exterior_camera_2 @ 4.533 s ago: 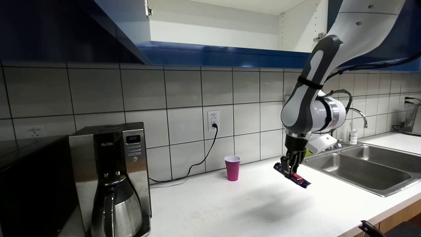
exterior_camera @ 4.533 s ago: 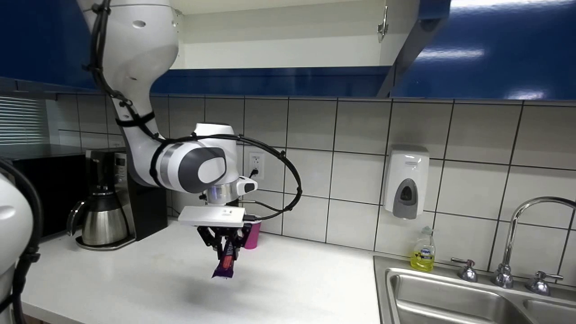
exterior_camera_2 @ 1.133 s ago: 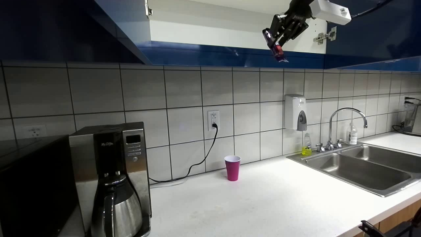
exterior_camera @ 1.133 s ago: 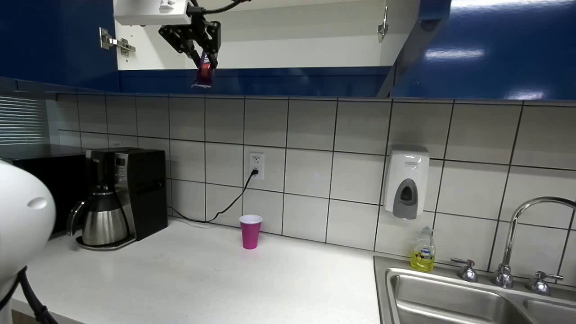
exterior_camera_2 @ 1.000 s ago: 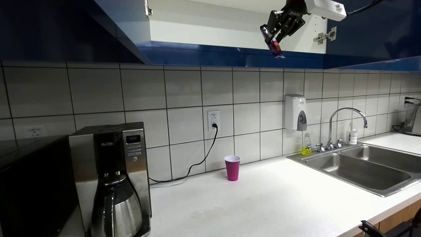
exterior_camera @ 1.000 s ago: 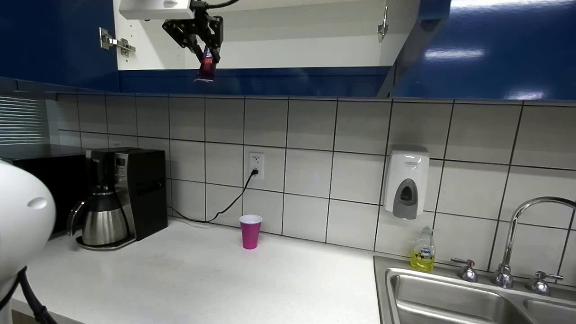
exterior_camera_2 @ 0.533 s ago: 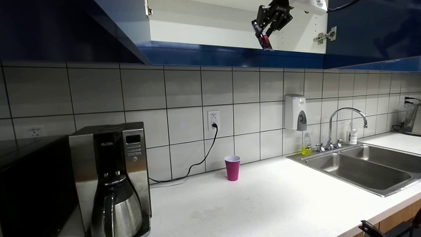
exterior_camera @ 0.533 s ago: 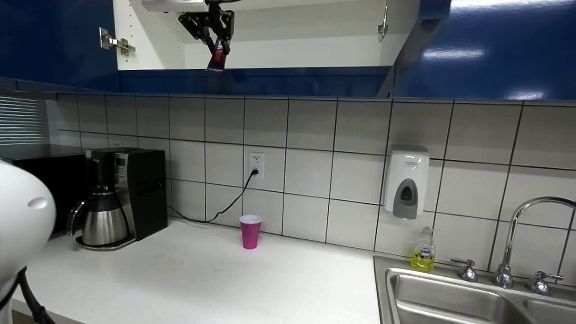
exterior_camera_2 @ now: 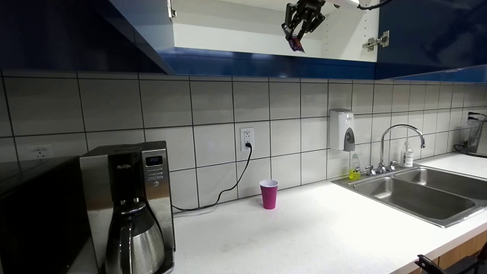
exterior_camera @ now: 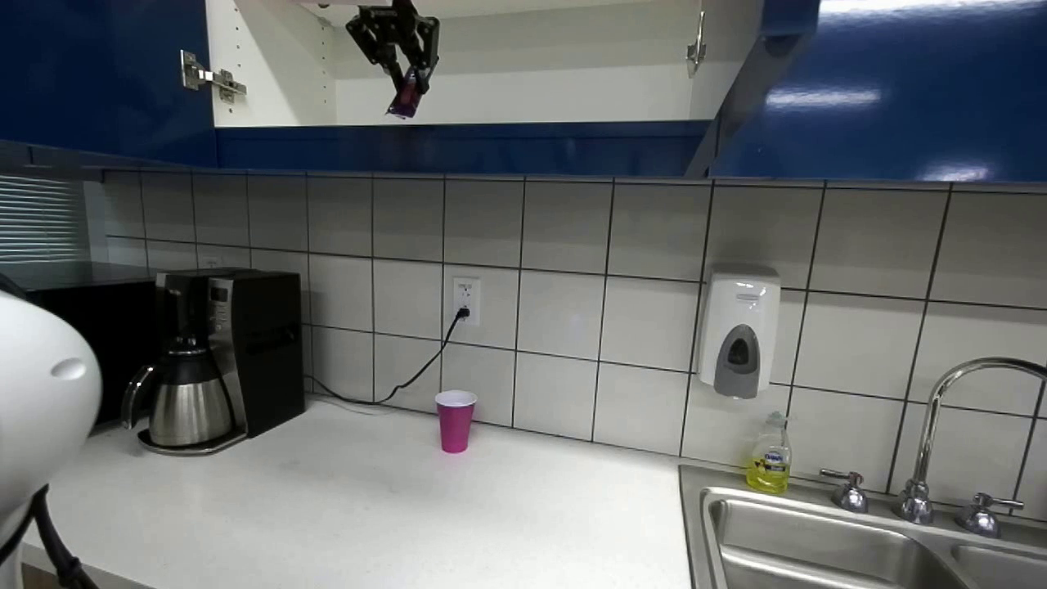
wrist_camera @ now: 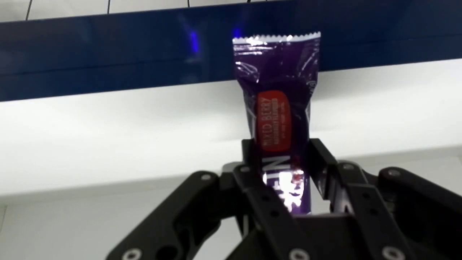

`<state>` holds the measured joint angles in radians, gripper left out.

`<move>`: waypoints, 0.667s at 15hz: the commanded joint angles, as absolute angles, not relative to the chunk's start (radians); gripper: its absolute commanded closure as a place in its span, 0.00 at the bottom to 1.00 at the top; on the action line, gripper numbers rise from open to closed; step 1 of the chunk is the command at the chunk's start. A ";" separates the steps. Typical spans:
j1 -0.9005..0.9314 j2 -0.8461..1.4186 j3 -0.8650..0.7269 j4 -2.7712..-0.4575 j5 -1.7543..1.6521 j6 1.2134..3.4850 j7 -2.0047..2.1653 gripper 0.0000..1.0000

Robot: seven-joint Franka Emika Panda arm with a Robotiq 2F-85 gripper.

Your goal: Put the candy bar in the open cabinet

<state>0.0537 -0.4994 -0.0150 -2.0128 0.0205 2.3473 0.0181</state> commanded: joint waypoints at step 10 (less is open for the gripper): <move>0.026 -0.236 0.002 -1.720 0.026 2.233 0.123 0.85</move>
<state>0.0484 -0.2906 -0.0148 -1.8030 0.0205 2.2850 0.0895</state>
